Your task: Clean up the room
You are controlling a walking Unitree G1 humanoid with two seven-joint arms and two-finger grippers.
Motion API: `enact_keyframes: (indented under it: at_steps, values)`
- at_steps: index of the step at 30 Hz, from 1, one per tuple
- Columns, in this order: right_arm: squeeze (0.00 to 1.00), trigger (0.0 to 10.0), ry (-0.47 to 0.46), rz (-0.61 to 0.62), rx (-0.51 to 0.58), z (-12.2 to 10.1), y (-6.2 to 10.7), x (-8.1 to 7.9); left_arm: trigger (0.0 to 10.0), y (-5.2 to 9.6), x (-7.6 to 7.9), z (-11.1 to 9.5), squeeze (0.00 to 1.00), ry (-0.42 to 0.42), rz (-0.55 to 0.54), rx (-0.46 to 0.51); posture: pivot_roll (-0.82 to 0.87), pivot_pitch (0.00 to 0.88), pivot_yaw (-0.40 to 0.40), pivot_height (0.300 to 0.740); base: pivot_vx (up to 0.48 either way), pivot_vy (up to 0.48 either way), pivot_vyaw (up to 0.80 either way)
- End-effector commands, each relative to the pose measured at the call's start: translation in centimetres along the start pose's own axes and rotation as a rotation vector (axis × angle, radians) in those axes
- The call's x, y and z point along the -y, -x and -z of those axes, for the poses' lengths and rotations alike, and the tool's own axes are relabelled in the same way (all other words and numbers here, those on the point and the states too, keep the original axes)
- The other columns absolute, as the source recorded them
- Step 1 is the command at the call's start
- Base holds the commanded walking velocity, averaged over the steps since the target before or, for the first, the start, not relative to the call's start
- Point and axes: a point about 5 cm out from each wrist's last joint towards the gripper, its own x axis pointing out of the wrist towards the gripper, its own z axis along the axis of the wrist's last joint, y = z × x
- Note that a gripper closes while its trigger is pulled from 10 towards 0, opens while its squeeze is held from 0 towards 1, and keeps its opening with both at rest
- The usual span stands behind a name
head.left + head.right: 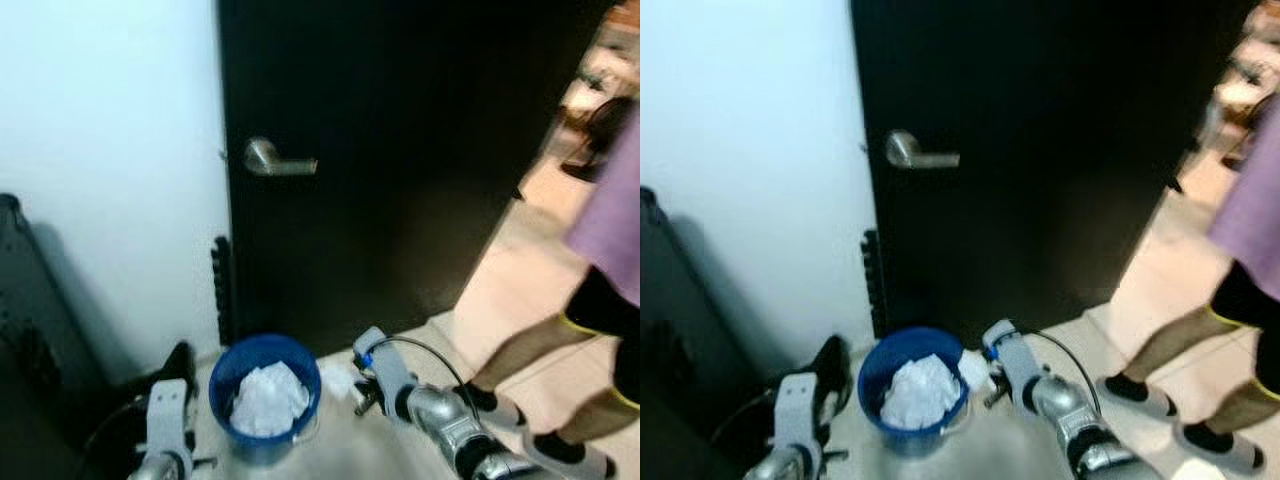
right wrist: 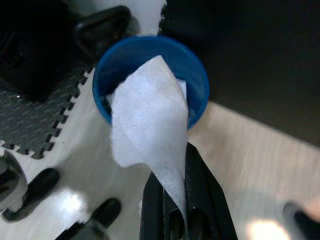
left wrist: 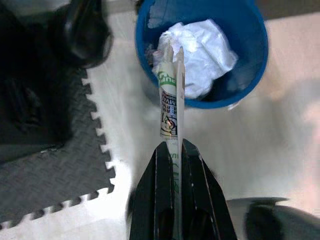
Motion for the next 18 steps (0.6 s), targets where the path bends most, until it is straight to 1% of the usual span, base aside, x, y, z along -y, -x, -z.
enact_keyframes:
  at_steps: [1,2,3,4,5,6,7,8,9,10,11,14,16,17,18]
  values:
    - [0.00,10.0,0.007,0.010,0.000,-0.3,-0.2,-0.1,10.0,0.0,-0.1,-0.1,0.00,-0.019,0.010,0.002,0.06,0.000,-0.142,0.739,0.439,0.000,0.00]
    - [0.00,10.0,0.007,0.010,0.000,-0.3,-0.2,-0.1,10.0,0.0,-0.1,-0.1,0.00,-0.019,0.010,0.002,0.06,0.000,-0.142,0.739,0.439,0.000,0.00]
    - [0.00,10.0,0.002,0.034,0.008,-0.8,-0.3,0.1,10.0,-0.1,0.5,-0.3,0.00,-0.060,0.055,0.007,0.06,0.000,-0.142,0.739,0.386,0.000,0.00]
    - [0.00,10.0,0.002,0.034,0.008,-0.8,-0.3,0.1,10.0,-0.1,0.5,-0.3,0.00,-0.060,0.055,0.007,0.06,0.000,-0.142,0.739,0.386,0.000,0.00]
    - [0.00,10.0,-0.003,0.048,0.019,-1.2,-0.4,0.3,10.0,-0.2,1.5,-0.7,0.00,-0.118,0.127,0.020,0.06,0.000,-0.140,0.739,0.000,0.000,0.00]
    - [0.00,10.0,-0.003,0.048,0.019,-1.2,-0.4,0.3,10.0,-0.2,1.5,-0.7,0.00,-0.118,0.127,0.020,0.06,0.000,-0.140,0.739,0.000,0.000,0.00]
    - [0.00,10.0,-0.004,0.056,0.028,-1.5,-0.4,0.4,10.0,-0.4,2.4,-1.3,0.00,-0.156,0.184,0.041,0.06,0.000,-0.139,0.739,0.000,0.000,0.00]
    - [0.00,10.0,-0.004,0.054,0.037,-1.7,-0.5,0.4,10.0,-0.5,3.0,-1.8,0.00,-0.169,0.225,0.058,0.06,0.000,-0.139,0.739,0.000,0.000,0.00]
    - [0.00,10.0,-0.003,0.052,0.042,-1.8,-0.5,0.4,10.0,-0.5,3.4,-2.1,0.00,-0.170,0.245,0.069,0.06,0.000,-0.139,0.739,0.000,0.000,0.00]
    - [0.00,10.0,-0.003,0.052,0.042,-1.8,-0.5,0.4,10.0,-0.5,3.4,-2.1,0.00,-0.170,0.245,0.069,0.06,0.000,-0.139,0.739,0.000,0.000,0.00]
    - [0.00,10.0,0.014,0.036,0.035,-1.8,-0.6,0.2,10.0,-0.6,3.9,-2.6,0.00,-0.185,0.268,0.079,0.06,0.000,-0.138,0.739,0.000,-0.424,0.00]
    - [0.00,10.0,0.039,0.025,0.016,-1.7,-0.7,0.0,10.0,-0.7,4.3,-2.8,0.00,-0.202,0.277,0.083,0.06,0.000,-0.137,0.739,0.000,-0.424,0.00]
    - [0.00,10.0,0.039,0.025,0.016,-1.7,-0.7,0.0,10.0,-0.7,4.3,-2.8,0.00,-0.202,0.277,0.083,0.06,0.000,-0.137,0.739,0.000,-0.424,0.00]
    - [0.00,10.0,0.073,0.032,-0.001,-1.6,-0.7,-0.1,10.0,-0.8,4.4,-2.8,0.00,-0.187,0.278,0.067,0.06,0.000,-0.138,0.739,0.000,0.000,0.00]
    - [0.00,10.0,0.073,0.032,-0.001,-1.6,-0.7,-0.1,10.0,-0.8,4.4,-2.8,0.00,-0.187,0.278,0.067,0.06,0.000,-0.138,0.739,0.000,0.000,0.00]
